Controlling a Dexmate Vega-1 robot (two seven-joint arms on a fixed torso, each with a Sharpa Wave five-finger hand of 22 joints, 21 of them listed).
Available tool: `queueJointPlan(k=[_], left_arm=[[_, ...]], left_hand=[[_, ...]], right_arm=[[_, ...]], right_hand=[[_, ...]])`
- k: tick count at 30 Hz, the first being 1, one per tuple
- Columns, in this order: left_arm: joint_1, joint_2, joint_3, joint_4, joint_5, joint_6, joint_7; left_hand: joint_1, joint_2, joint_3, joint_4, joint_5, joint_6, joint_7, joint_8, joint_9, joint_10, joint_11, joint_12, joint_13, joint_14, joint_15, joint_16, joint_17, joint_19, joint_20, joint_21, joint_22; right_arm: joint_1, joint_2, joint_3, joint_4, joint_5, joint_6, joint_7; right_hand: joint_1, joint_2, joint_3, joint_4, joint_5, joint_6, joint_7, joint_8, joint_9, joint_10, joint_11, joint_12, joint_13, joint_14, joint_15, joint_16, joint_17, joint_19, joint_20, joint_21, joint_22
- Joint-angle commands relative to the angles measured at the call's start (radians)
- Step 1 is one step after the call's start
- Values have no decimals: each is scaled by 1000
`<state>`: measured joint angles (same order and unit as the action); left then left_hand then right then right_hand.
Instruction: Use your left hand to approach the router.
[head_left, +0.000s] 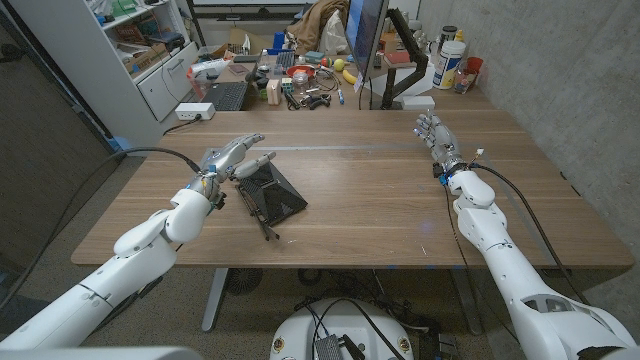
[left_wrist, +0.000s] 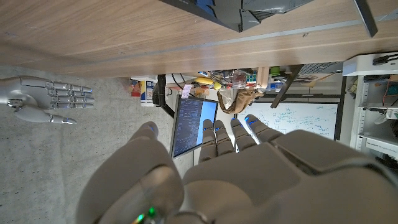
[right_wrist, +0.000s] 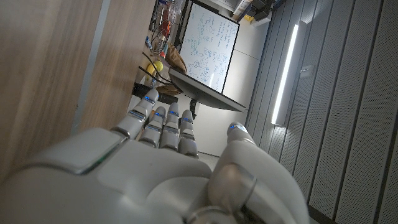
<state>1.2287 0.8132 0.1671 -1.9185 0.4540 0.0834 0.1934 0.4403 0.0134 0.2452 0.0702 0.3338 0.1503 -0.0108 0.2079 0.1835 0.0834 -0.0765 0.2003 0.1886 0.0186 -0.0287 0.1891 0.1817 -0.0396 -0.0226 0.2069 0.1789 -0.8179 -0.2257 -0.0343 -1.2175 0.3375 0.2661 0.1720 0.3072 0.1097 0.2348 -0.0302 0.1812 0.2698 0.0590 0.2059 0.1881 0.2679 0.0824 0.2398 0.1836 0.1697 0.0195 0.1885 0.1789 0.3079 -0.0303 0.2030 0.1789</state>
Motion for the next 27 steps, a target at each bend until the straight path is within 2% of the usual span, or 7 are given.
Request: queueJointPlan(k=[1,13,27], left_arm=[[-14,13,26,18,-10,-6,-17],[-11,38,34,21,-12,15,-43],[-6,33,37,37,-34,29,-35]], left_hand=[[10,2,2,-3,1,8,0,-1,5,2,-9,3,1,-4,-15,-1,3,-3,8,-2,3],[11,3,1,-3,1,12,-2,-1,5,4,-9,3,1,-2,-16,0,3,-3,8,-2,3],[12,4,0,-3,1,15,-3,-1,5,4,-10,3,1,-2,-16,0,3,-4,8,-3,3]], right_arm=[[1,4,-1,-1,-2,0,-9],[1,6,5,-6,0,6,-23],[8,10,5,12,1,15,-22]], right_hand=[[-3,-9,1,-6,2,8,-2,-5,5,7,-2,-3,6,11,3,-1,5,10,-1,-1,5],[-3,-9,1,-7,2,10,-3,-5,5,8,-3,-4,6,13,2,-1,5,10,-1,-1,5],[-3,-8,2,-7,2,9,-3,-6,5,9,-3,-6,6,13,2,-1,5,11,-1,0,5]])
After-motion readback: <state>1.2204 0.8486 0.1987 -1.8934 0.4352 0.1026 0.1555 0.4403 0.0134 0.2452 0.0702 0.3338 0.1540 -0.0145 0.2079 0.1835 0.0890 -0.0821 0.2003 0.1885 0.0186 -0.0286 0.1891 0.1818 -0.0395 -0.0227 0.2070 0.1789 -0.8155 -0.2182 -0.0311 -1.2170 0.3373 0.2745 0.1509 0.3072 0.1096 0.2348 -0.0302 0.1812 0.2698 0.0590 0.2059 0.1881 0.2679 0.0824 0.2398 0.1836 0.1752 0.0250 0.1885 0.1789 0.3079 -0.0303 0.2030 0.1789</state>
